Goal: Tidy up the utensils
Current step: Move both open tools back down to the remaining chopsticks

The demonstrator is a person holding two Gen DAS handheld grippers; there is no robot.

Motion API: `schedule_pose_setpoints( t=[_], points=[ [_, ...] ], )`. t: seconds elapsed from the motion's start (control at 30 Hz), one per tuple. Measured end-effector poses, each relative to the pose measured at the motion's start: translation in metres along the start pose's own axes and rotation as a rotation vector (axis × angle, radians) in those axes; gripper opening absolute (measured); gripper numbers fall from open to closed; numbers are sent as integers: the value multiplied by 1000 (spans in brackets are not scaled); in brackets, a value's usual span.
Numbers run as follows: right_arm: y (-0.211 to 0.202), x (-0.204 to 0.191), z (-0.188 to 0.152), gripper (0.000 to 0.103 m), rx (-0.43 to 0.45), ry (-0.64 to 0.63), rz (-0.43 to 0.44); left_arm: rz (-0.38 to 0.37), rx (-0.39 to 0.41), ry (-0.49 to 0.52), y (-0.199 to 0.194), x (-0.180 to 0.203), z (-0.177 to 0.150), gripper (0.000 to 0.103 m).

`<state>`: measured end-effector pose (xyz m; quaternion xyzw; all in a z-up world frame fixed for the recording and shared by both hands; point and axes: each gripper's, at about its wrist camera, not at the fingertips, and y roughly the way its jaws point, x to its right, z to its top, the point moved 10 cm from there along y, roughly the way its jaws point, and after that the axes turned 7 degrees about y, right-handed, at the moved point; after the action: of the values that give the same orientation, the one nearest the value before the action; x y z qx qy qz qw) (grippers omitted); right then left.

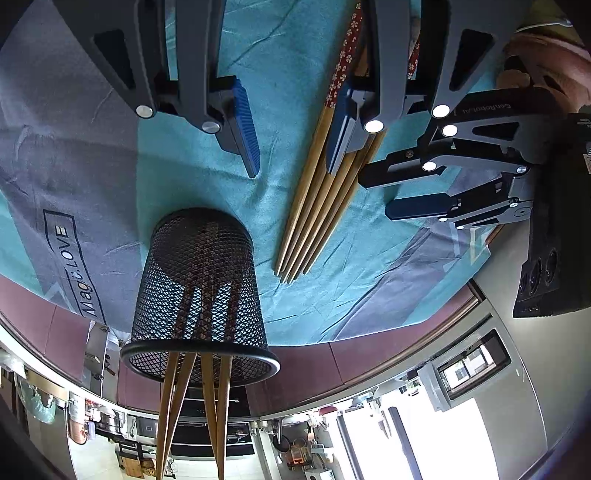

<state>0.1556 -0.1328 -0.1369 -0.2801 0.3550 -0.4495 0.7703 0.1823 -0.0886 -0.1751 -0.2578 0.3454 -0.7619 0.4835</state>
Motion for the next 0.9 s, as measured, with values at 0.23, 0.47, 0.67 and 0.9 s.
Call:
schedule_pose_setpoints(
  t=[0.23, 0.47, 0.67, 0.9],
  points=[
    [4, -3, -1, 35, -1, -14, -16, 2, -3, 4, 1, 2, -2, 50],
    [8, -6, -1, 35, 1, -26, -30, 6, -5, 17, 2, 3, -2, 51],
    [8, -7, -1, 35, 4, -39, -41, 8, -8, 32, 1, 3, -3, 49],
    [9, -5, -2, 35, 2, -46, -54, -17, -10, 13, 3, 0, -3, 50]
  ],
)
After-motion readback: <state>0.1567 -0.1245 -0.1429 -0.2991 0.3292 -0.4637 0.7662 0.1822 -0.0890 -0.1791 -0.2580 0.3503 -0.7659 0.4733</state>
